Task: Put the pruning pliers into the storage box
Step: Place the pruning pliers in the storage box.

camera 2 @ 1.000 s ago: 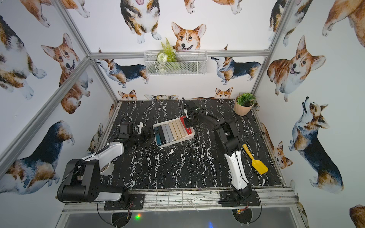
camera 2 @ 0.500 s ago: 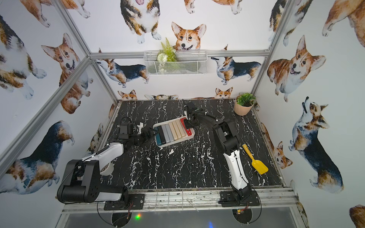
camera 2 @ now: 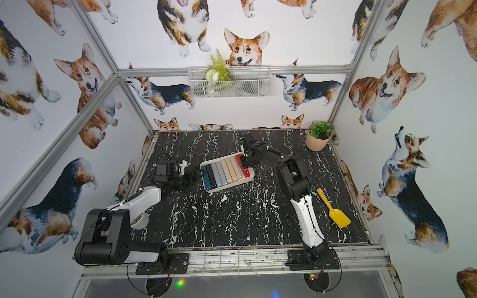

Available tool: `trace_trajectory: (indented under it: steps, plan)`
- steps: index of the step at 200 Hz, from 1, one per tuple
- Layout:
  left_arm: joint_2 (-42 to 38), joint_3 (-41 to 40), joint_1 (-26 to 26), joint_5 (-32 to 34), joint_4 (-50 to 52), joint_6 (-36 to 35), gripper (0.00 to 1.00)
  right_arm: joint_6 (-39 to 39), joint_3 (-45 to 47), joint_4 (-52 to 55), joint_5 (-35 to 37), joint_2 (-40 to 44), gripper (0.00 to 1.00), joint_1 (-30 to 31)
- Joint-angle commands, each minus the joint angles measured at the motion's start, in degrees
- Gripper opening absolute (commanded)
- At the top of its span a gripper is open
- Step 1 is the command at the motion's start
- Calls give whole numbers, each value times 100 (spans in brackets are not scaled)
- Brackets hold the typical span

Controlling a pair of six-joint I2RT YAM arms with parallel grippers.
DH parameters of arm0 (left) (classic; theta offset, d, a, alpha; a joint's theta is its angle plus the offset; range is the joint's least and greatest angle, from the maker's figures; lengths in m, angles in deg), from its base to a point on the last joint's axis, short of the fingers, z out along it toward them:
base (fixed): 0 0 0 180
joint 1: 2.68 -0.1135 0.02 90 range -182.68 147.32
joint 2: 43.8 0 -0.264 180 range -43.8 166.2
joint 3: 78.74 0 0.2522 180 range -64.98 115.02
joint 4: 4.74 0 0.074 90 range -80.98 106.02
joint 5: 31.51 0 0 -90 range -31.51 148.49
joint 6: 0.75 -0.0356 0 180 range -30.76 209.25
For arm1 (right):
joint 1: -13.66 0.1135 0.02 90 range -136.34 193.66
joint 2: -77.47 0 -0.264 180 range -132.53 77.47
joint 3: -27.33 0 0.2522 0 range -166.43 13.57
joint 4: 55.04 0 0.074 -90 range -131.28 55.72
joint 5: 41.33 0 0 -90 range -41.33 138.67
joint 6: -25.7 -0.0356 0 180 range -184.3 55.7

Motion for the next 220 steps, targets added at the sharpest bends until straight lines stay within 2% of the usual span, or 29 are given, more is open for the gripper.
trace_trajectory:
  steps: [1, 125, 146, 161, 201, 220]
  plan:
    - [-20, -9, -13, -73, -101, -41, 100, 9, -49, 94, -28, -35, 0, 26]
    - [-28, -35, -28, -86, -133, -13, 100, -48, 53, 133, 86, -48, 0, 52]
    - [-42, -44, -26, -97, -135, -3, 100, -38, 90, 128, 115, -24, 10, 45]
    - [-53, -44, -22, -98, -140, -8, 100, -33, 112, 130, 152, 16, 22, 47]
    - [-106, -43, -26, -110, -126, -2, 100, -29, 240, 77, 240, 178, 47, 47]
    - [-132, -35, -22, -126, -108, 2, 100, -23, 318, 33, 307, 292, 51, 50]
